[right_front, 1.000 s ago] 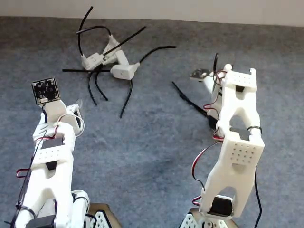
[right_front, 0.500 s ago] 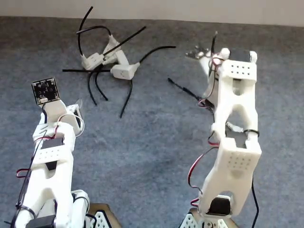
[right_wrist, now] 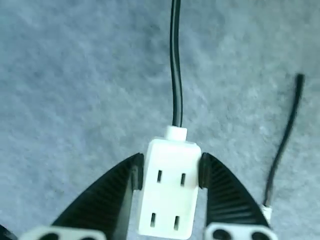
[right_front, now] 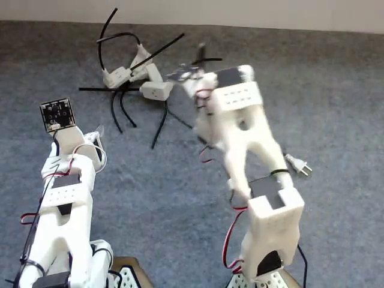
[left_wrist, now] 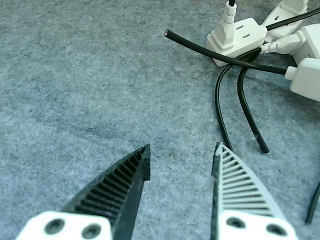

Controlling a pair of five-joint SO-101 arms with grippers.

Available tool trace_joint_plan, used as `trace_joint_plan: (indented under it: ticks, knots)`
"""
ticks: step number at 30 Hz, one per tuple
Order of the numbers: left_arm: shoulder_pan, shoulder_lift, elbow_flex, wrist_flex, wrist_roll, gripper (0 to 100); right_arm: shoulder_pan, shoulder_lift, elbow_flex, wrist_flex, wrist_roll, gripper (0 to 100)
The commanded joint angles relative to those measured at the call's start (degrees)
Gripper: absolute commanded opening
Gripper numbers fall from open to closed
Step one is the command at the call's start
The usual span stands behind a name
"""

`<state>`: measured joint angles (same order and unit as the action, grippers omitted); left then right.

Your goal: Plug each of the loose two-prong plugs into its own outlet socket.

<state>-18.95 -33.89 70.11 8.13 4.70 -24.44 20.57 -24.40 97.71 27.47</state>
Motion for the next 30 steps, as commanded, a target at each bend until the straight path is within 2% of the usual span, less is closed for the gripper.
trace_joint_plan:
  ticks: [1,8,11,15,21,24,28,30]
  knots:
    - [-1.4,-0.8,-0.2,-1.4,0.8,21,-4.1,-3.6,1.3,-5.7,-9.7,14.5]
    - [-2.2,-0.8,-0.2,-1.4,1.0,21,-5.8,4.2,9.6,-22.5,-29.9,14.5]
    - [-2.2,-0.8,-0.2,-1.4,1.0,21,-5.8,8.8,9.7,-25.8,-36.9,14.8]
    - [-2.0,-0.8,-0.2,-1.4,1.0,21,-6.3,13.3,7.7,-26.6,-41.8,15.6]
    - [-2.0,-0.8,-0.2,-1.4,1.0,21,-6.3,13.6,-1.9,-18.3,-40.8,34.9]
    - [-2.0,-0.8,-0.2,-1.4,1.0,21,-6.7,13.6,-11.3,-10.6,-32.5,35.4]
    - [-2.0,-0.8,-0.2,-1.4,1.0,21,-6.5,13.8,-26.2,2.1,-25.1,35.4]
    - [-2.0,-0.8,-0.2,-1.4,1.0,21,-5.1,13.3,-31.0,3.6,-21.6,35.4]
